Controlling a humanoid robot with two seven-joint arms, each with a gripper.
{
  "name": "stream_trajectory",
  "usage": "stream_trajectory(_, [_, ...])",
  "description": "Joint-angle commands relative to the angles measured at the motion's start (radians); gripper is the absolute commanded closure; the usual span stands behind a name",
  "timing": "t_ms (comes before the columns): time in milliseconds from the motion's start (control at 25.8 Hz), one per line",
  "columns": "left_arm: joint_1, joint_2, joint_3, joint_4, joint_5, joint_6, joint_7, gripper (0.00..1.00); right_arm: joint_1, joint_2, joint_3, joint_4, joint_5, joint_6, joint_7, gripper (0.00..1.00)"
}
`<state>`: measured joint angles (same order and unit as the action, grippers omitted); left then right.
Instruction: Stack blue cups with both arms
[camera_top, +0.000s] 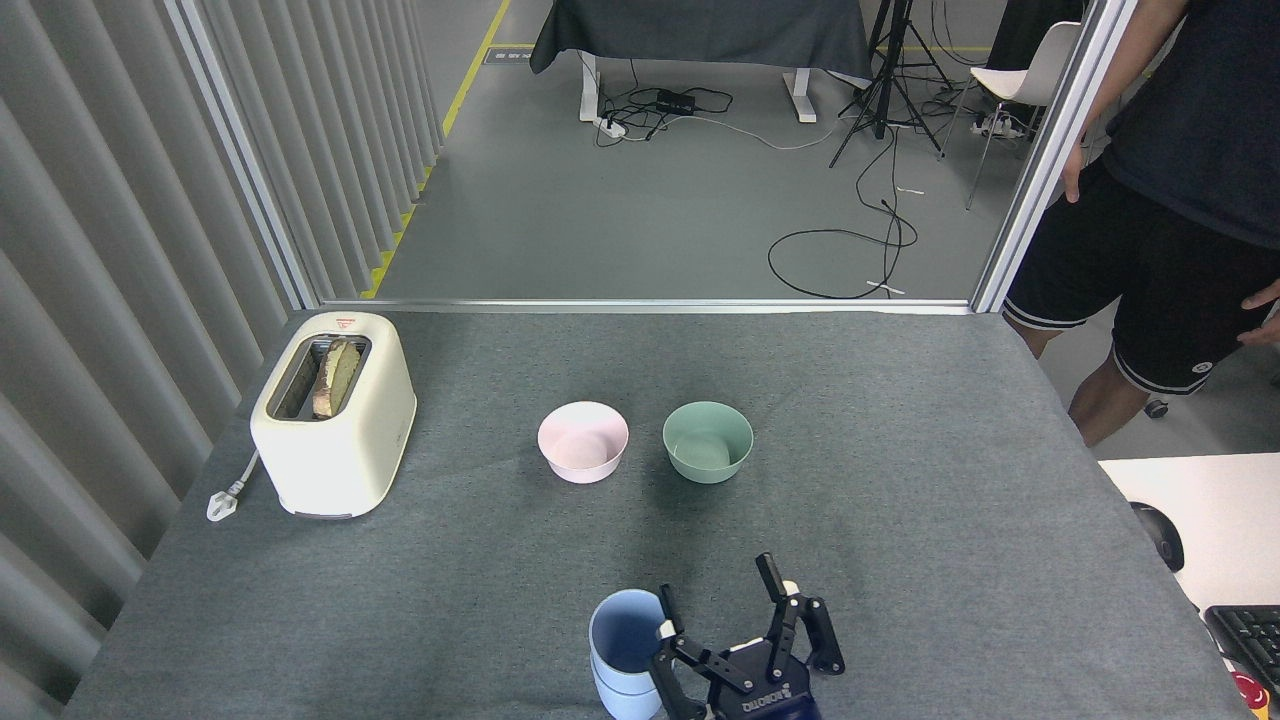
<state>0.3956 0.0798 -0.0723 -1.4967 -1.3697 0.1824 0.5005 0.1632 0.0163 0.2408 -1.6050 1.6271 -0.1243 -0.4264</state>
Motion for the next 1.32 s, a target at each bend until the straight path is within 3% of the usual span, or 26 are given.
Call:
stream_trajectory(0, [-0.001,0.002,0.000,-0.008,0.001,-0.011,0.000,0.00,0.087,-0.030,-0.120,-0.003,-0.047,-0.018,-0.003,0.00])
stream_trajectory(271, [0.003,0.003,-0.004,-0.042,0.001,-0.092,0.000,0.00,0.274,-0.107,-0.270,0.013,-0.164,-0.124,-0.089,0.00])
stream_trajectory(387, [0.000,0.006,-0.004,-0.040,0.001,-0.101,0.000,0.00,0.308,-0.113,-0.294,0.036,-0.168,-0.124,-0.097,0.00])
stream_trajectory(1277, [0.017,0.034,-0.007,-0.036,-0.011,-0.187,0.001,0.00,0.323,-0.114,-0.337,0.063,-0.173,-0.129,-0.049,0.00])
